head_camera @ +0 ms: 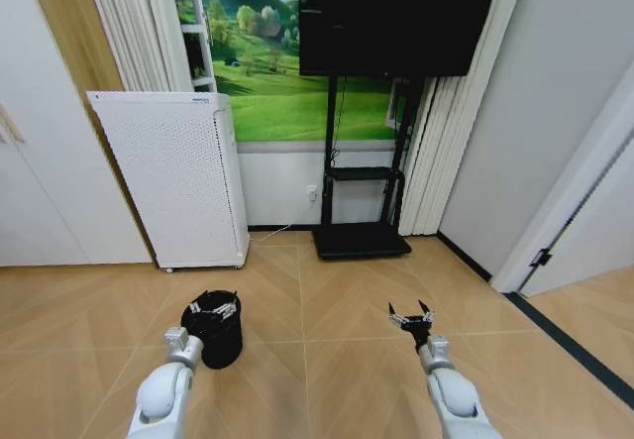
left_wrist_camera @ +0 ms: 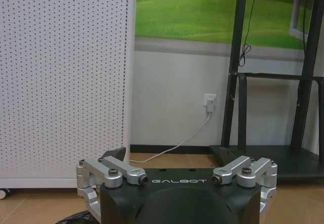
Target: Pick up the trash bin and place the garbage on the floor into it.
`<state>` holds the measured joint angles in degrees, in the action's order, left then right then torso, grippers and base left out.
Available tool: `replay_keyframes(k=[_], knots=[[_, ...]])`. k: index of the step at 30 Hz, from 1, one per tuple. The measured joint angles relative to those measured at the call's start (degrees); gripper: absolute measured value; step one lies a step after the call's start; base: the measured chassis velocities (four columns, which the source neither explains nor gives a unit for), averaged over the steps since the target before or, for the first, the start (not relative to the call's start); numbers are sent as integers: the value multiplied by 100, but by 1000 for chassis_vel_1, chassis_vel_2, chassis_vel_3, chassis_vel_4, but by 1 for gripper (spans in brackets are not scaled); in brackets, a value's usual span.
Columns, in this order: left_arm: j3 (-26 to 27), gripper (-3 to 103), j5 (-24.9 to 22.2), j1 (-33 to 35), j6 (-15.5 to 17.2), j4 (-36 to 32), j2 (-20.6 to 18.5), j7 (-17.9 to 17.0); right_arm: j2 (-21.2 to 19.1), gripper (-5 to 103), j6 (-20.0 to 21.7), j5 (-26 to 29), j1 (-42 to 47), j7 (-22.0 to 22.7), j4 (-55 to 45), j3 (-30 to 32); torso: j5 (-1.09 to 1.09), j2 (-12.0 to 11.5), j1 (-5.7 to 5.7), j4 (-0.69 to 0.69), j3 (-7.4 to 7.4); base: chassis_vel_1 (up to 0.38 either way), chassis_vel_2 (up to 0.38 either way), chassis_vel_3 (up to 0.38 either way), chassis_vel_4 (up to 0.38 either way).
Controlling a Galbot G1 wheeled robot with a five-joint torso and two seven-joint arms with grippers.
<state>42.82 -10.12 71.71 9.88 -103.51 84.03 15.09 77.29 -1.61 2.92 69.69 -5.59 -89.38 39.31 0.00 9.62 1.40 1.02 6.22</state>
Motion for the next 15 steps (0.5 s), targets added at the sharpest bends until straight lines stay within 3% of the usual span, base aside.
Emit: replay_keyframes(k=[15], knots=[[-11, 100, 97, 12, 36, -68, 78, -161, -139, 100, -8, 123, -50, -38, 64, -10, 0, 347, 87, 0, 260, 0, 0, 0, 0]])
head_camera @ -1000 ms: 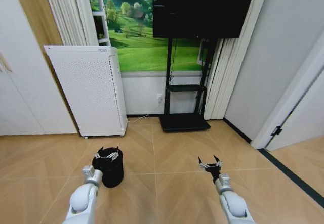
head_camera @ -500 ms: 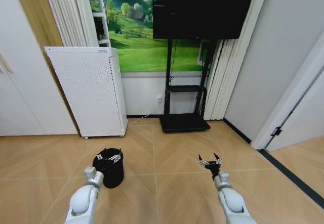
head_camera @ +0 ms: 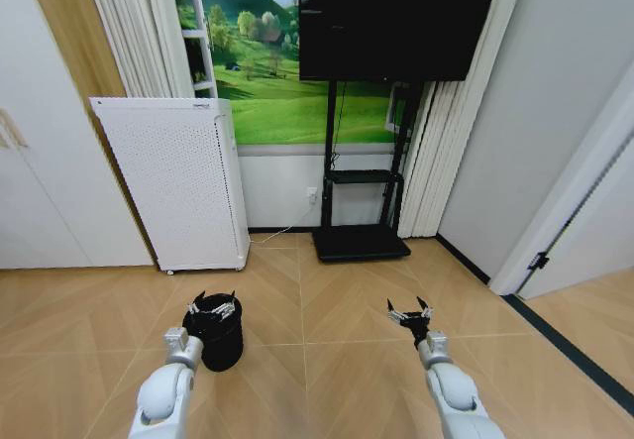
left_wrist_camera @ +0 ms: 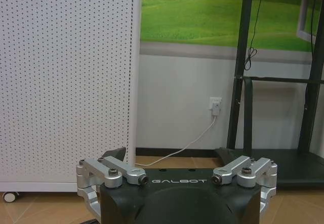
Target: Pick up the trash bin and place the garbage on the floor into it.
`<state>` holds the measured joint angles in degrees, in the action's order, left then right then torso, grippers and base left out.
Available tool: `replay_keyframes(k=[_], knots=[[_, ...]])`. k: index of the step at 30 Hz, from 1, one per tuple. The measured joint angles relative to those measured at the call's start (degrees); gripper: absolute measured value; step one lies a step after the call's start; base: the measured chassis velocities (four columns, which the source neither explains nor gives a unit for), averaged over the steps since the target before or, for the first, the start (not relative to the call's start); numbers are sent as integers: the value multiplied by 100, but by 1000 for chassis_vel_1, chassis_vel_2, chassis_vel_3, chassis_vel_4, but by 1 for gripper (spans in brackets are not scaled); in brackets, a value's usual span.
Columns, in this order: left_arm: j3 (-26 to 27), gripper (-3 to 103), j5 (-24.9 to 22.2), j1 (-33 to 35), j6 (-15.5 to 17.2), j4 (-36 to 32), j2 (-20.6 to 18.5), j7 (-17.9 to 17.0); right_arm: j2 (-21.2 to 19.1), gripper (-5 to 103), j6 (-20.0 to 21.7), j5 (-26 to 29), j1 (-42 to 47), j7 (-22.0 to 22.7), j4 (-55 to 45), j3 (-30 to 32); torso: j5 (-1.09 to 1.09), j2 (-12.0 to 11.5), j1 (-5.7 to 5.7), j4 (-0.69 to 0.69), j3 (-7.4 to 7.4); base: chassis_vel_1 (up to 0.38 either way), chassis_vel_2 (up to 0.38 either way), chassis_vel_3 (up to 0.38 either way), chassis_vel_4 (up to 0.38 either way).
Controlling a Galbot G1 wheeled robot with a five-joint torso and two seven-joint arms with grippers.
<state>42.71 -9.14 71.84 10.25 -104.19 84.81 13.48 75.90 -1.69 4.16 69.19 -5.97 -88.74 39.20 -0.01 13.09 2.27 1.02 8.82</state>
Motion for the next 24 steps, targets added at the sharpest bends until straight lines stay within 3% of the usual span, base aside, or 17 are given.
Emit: replay_keyframes(k=[24], knots=[[105, 100, -112, 128, 7, -103, -3, 50, -17, 100, -13, 79, 12, -24, -40, -73, 1, 562, 173, 0, 389, 0, 0, 0, 0]])
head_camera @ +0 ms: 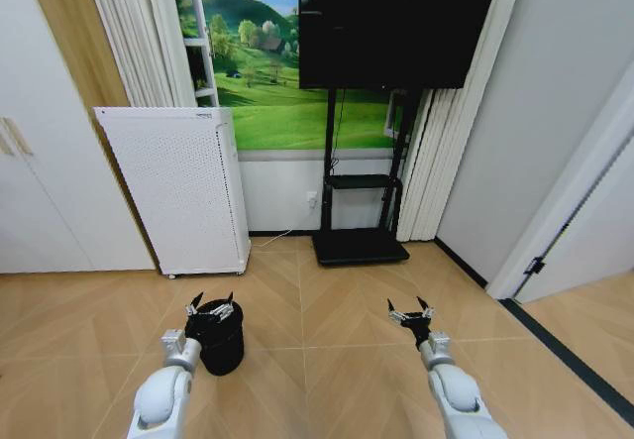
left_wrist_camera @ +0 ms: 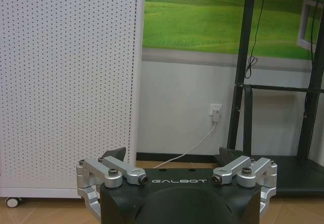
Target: Pick up the trash bin and place the garbage on the floor into it.
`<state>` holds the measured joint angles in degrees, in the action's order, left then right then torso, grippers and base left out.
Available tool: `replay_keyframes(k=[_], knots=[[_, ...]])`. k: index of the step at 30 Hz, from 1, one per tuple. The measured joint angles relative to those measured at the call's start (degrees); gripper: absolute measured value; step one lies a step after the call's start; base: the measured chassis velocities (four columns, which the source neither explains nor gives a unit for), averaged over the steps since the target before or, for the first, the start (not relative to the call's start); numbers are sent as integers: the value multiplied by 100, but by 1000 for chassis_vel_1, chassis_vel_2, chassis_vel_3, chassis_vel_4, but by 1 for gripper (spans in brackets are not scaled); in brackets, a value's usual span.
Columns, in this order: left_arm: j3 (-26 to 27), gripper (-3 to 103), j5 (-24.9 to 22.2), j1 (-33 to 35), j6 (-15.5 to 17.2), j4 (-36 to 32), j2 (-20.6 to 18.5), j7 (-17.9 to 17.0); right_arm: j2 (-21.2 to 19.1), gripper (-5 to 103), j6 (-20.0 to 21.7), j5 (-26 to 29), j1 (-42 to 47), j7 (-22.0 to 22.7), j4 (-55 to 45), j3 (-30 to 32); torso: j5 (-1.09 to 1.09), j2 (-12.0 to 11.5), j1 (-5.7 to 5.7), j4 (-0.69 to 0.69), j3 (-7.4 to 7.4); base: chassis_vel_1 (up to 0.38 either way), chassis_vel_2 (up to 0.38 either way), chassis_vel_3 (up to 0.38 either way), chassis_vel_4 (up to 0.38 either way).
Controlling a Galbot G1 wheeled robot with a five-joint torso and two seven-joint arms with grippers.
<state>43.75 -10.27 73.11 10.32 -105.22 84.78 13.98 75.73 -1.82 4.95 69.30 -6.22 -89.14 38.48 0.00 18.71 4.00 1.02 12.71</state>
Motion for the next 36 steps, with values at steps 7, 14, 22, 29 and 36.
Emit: replay_keyframes(k=[7, 14, 22, 29, 36], knots=[[8, 100, -13, 11, -1, -23, -11, 0, 24, 100, 2, -16, 33, 0, -26, 3, 0, 156, 56, 0, 98, 0, 0, 0, 0], [9, 100, -116, -3, 1, -43, -26, -29, 45, 100, 3, -18, 115, -2, -103, 53, 0, 382, 143, 0, 236, 0, 0, 0, 0], [28, 100, -116, 22, 0, -83, -52, -17, 74, 100, -2, -21, 146, -34, -169, 89, 0, 577, 203, 0, 373, 0, 0, 0, 0], [62, 100, -118, 21, -5, -65, -68, -19, 118, 100, 5, -57, 113, -57, -164, 79, 0, 722, 255, 0, 465, 0, 0, 0, 0], [62, 100, -158, -57, -5, -1, -106, -21, 161, 100, 5, -78, 54, -81, -118, 74, 0, 898, 323, 0, 573, 0, 0, 0, 0]])
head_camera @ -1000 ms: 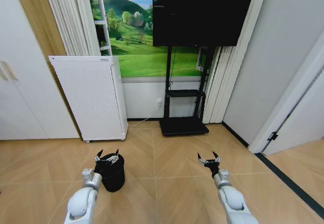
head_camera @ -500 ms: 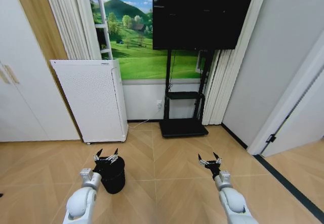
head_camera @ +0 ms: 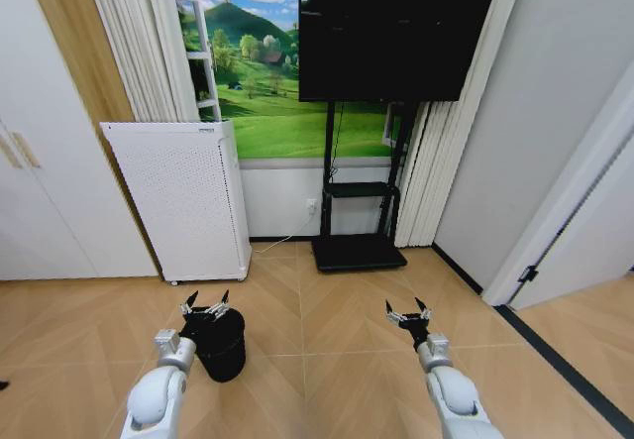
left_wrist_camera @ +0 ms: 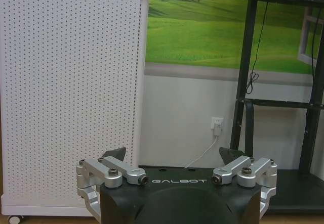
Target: Pick up the trash bin and place the garbage on the floor into it.
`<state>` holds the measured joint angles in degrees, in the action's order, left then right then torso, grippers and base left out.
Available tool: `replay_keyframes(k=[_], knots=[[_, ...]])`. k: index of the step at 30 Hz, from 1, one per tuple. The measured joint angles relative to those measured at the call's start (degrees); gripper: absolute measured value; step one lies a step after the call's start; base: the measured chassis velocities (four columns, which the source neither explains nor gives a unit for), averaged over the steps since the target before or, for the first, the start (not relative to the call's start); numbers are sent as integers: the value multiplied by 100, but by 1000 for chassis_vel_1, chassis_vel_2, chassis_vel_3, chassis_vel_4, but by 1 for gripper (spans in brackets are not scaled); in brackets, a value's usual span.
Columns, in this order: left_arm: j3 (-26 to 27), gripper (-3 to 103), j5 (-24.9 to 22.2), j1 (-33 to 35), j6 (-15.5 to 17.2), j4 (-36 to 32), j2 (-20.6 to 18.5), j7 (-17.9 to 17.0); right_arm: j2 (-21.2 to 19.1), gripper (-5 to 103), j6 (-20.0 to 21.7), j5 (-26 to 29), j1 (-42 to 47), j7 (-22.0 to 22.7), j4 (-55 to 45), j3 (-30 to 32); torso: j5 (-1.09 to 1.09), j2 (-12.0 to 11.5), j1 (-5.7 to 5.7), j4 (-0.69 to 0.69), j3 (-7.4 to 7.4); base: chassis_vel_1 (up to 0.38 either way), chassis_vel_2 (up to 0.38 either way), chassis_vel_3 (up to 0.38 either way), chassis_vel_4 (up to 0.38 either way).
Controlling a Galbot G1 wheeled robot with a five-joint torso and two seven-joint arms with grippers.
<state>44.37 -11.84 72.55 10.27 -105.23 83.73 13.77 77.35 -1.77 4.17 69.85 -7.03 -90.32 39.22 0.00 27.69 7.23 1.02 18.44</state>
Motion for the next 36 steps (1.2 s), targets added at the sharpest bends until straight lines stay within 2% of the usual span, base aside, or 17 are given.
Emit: replay_keyframes(k=[14, 36], knots=[[-29, 100, -112, -158, 13, 173, -37, -44, 36, 100, 21, -11, -135, -4, 88, 3, 0, 365, 143, 0, 224, 0, 0, 0, 0], [22, 100, -110, -69, 20, 70, -66, -36, 8, 100, 55, 0, -142, -4, 80, -17, 0, 908, 366, 0, 541, 0, 0, 0, 0]])
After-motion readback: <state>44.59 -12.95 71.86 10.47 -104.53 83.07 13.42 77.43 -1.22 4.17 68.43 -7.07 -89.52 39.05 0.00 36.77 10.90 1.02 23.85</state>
